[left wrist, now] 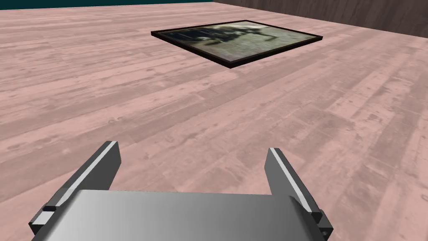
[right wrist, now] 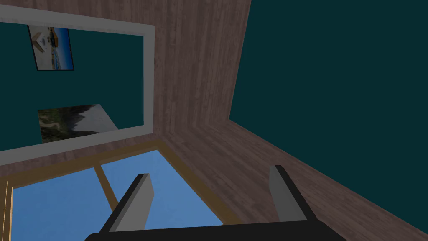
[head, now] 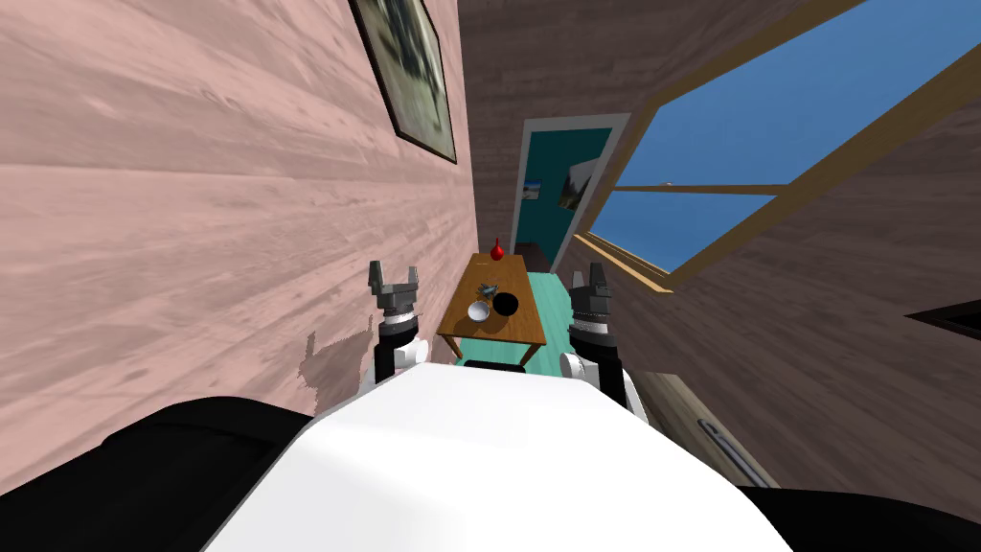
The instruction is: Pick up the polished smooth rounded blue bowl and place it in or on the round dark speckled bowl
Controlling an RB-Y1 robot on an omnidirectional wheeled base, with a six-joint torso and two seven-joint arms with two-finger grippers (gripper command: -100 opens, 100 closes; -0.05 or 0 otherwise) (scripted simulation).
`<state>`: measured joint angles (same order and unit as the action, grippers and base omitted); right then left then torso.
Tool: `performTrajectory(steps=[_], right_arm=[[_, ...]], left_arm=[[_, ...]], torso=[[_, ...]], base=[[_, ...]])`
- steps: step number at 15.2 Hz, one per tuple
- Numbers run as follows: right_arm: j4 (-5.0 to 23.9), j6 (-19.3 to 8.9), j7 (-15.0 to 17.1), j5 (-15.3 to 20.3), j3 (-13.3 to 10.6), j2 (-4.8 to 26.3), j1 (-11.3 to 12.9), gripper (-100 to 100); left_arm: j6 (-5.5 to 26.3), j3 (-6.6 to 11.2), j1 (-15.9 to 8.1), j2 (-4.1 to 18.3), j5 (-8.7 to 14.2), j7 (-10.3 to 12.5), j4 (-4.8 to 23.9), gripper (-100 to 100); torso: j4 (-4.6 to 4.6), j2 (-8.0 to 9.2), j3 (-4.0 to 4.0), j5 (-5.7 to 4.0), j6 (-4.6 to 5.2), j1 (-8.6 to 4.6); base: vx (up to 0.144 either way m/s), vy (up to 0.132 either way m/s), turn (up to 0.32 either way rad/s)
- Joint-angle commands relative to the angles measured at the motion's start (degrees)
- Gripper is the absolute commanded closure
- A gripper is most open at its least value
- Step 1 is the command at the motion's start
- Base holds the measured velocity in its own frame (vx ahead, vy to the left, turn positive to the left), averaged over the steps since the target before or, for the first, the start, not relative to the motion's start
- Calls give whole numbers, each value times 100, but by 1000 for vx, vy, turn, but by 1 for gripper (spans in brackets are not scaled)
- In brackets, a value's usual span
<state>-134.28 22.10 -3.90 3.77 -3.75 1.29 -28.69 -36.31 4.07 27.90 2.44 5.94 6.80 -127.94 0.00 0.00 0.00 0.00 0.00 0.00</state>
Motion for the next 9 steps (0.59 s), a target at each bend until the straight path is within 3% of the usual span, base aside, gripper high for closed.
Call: performTrajectory(steps=[1, 4, 6, 9], right_arm=[[0, 0, 0, 0, 0, 0, 0, 0], [0, 0, 0, 0, 0, 0, 0, 0], [0, 0, 0, 0, 0, 0, 0, 0], [0, 0, 0, 0, 0, 0, 0, 0]], left_arm=[[168, -7, -95, 176, 22, 8, 143, -100], [417, -18, -236, 335, 54, 20, 357, -100], [756, -34, -433, 491, 99, 36, 644, -100], [969, -43, -550, 567, 126, 46, 829, -100]], torso=[[0, 0, 0, 0, 0, 0], [0, 2, 1, -1, 1, -9], [0, 2, 1, -2, 1, -11], [1, 3, 2, -2, 1, -11]], base=[[-5, -7, 9], [-12, -29, 17], [-14, -32, 17], [-14, -29, 13]])
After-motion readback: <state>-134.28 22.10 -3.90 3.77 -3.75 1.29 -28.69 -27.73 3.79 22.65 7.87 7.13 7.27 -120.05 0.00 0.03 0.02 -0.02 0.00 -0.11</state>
